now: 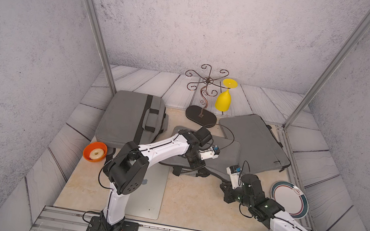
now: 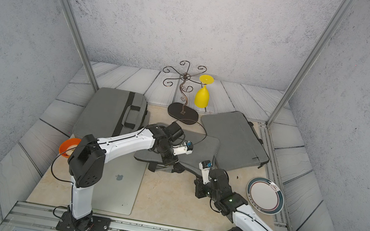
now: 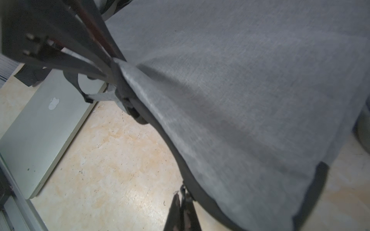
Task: Open the zippered laptop bag and take out the laptop
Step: Unzip the zipper on the zippered laptop bag.
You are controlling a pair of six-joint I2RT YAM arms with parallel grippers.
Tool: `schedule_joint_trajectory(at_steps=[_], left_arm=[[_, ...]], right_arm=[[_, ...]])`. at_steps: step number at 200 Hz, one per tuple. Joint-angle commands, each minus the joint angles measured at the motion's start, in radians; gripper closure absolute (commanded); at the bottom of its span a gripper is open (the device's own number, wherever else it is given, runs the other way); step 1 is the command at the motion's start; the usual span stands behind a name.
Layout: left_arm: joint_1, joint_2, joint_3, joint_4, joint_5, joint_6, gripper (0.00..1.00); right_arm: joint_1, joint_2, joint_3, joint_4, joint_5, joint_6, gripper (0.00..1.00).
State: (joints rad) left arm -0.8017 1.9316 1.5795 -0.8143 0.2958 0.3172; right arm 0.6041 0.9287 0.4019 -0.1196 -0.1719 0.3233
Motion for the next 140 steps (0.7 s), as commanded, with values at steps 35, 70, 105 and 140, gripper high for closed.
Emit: schedule_joint_trajectory(at_steps=[35, 70, 105, 140], left_arm=[[-0.070, 0.013, 0.007, 0.101, 0.144, -0.038, 0.98], [-0.070, 0.006, -0.006, 0.097, 0.166, -0.049, 0.89], [-0.065, 0.003, -0.013, -0.037, 0.133, -0.044, 0.73], [-0.034, -0.072, -0.094, -0.064, 0.095, -0.103, 0.60]], right_arm=[[0.020, 0.084, 0.019, 0.137, -0.058, 0.076, 0.99], [0.021, 0.118, 0.006, 0.162, -0.045, 0.086, 0.98], [0.020, 0.084, -0.016, 0.143, 0.020, 0.107, 0.99], [0.019, 0.075, -0.026, 0.129, 0.039, 0.129, 0.99]])
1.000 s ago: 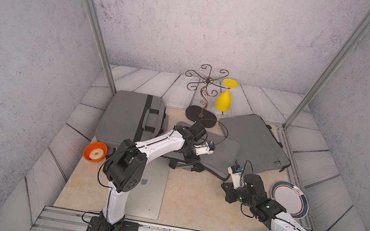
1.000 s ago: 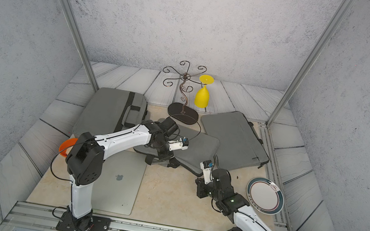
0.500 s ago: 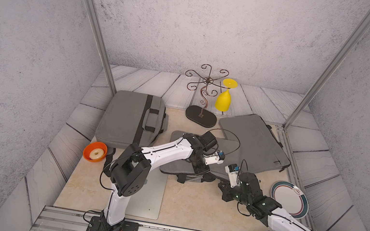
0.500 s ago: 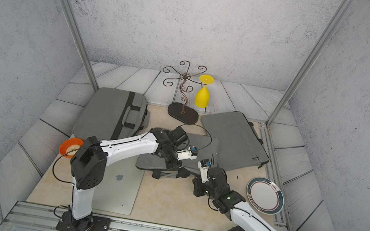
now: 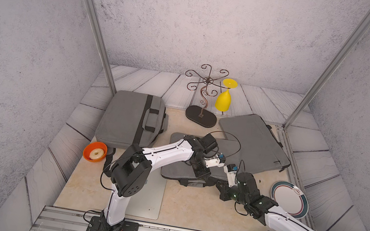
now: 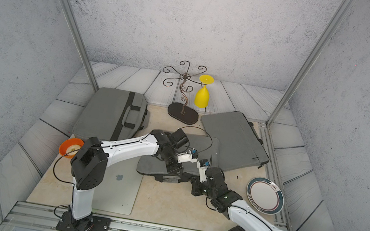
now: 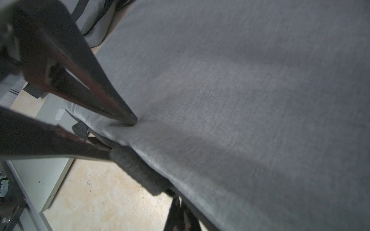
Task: Open the zippered laptop bag and take out the laptop
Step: Unzip the zipper on the zippered laptop bag.
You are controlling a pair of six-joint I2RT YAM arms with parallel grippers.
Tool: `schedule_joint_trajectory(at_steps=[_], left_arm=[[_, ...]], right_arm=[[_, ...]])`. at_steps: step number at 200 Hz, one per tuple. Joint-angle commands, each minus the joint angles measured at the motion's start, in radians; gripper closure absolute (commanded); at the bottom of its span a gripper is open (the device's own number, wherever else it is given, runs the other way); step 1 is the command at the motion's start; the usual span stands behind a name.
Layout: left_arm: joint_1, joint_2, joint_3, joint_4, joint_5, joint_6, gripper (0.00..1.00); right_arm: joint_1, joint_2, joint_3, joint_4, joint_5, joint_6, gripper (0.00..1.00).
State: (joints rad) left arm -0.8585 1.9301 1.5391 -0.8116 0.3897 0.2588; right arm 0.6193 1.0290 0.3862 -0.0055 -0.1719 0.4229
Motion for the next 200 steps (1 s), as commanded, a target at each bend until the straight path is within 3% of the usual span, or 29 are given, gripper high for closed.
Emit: schedule_joint_trajectory(at_steps=[1, 59, 108, 156, 200], left_arm=[[0.024, -0.073, -0.055, -0.067, 0.002, -0.047, 0.60], [0.175, -0.231, -0.188, -0.082, 0.044, -0.226, 0.52], [0.314, -0.343, -0.344, -0.138, -0.063, -0.374, 0.52], [0.441, -0.403, -0.478, -0.020, -0.045, -0.534, 0.54], [0.491, -0.389, -0.578, 0.105, 0.033, -0.623, 0.55]], right_arm=[[0.004, -0.025, -0.010, 0.015, 0.039, 0.031, 0.99], [0.005, -0.021, -0.006, -0.008, 0.046, 0.043, 0.99], [0.004, -0.030, 0.003, -0.045, 0.046, 0.049, 0.99], [0.004, -0.030, 0.006, -0.055, 0.038, 0.060, 0.99], [0.003, -0.043, 0.010, -0.077, 0.028, 0.069, 0.99]])
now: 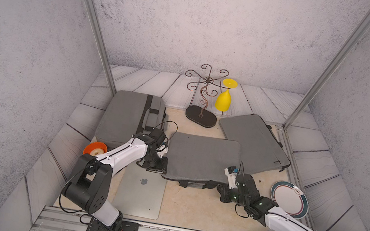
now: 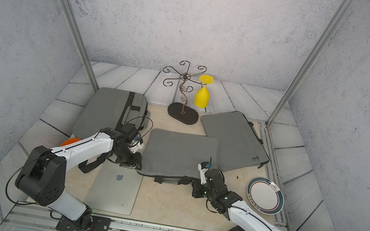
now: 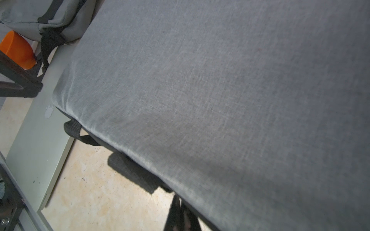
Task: Open the zippered laptop bag and take out the laptop
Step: Unzip the zipper on the zippered laptop bag.
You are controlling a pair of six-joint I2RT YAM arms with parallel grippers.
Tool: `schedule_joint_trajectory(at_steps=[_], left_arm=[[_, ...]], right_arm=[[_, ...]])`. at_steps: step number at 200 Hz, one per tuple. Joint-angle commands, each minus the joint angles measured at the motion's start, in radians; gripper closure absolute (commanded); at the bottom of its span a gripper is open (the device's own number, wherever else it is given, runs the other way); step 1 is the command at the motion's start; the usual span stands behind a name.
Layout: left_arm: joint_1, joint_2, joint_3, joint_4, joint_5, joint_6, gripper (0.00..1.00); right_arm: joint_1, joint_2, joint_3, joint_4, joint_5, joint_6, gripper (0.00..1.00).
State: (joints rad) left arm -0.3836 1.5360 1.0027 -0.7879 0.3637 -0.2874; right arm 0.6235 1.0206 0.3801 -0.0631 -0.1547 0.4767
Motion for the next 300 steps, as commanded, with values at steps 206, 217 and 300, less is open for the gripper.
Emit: schedule_joint_trajectory(at_steps=[206, 217, 300], left_arm=[[-0.055, 0.047, 0.025, 0.239, 0.276, -0.269, 1.00], [-0.061, 0.046, 0.030, 0.242, 0.280, -0.278, 1.00], [-0.074, 0.006, 0.036, 0.298, 0.349, -0.353, 1.00]], right_arm=[[0.107, 0.121, 0.088, 0.062, -0.098, 0.060, 0.99], [0.125, 0.138, 0.098, 0.073, -0.097, 0.063, 0.99], [0.225, 0.334, 0.212, 0.241, -0.176, 0.123, 0.99]])
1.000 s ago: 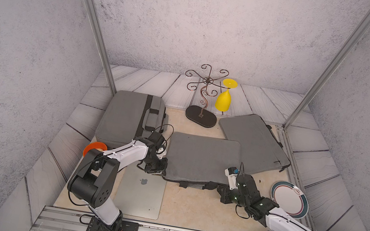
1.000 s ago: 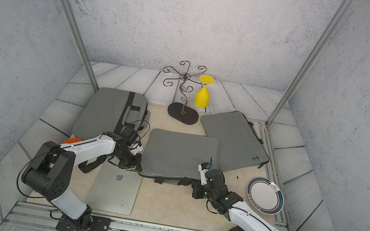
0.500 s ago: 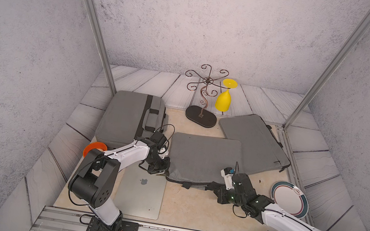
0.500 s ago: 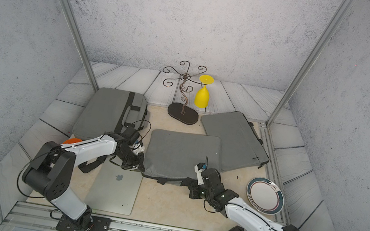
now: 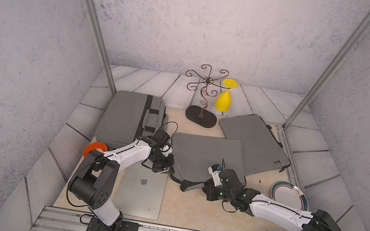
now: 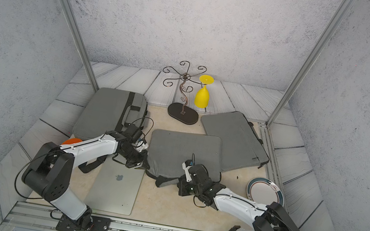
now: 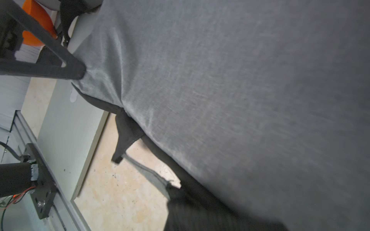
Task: Open the zippered laptop bag and take out the laptop
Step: Unzip the zipper on the zippered laptop bag.
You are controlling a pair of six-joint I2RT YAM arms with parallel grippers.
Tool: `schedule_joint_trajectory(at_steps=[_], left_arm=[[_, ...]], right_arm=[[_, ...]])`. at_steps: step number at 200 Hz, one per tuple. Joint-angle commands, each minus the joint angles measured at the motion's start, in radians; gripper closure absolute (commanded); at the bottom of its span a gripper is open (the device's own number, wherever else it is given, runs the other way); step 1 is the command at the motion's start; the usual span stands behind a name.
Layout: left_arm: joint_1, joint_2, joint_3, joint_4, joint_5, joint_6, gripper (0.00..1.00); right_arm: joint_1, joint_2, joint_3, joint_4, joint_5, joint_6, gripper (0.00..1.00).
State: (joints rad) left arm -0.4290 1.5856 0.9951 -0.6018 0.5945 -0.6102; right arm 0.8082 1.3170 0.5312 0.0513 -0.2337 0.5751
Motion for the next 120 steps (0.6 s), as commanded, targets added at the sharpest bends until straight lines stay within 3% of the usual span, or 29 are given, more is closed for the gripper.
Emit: schedule_joint_trajectory(at_steps=[1, 76, 95, 120], left_arm=[[-0.028, -0.044, 0.044, 0.112, 0.119, -0.032, 1.00], [-0.029, -0.088, 0.028, 0.126, 0.144, -0.062, 1.00], [-0.025, -0.106, 0.032, 0.106, 0.142, -0.055, 1.00], [-0.026, -0.121, 0.022, 0.114, 0.155, -0.071, 1.00]], right_arm=[[0.041, 0.040, 0.062, 0.129, -0.097, 0.025, 0.99], [0.132, 0.202, 0.180, 0.270, -0.127, 0.034, 0.99], [0.132, 0.178, 0.151, 0.357, -0.073, 0.063, 0.99], [0.135, 0.171, 0.205, 0.275, -0.074, 0.030, 0.99]])
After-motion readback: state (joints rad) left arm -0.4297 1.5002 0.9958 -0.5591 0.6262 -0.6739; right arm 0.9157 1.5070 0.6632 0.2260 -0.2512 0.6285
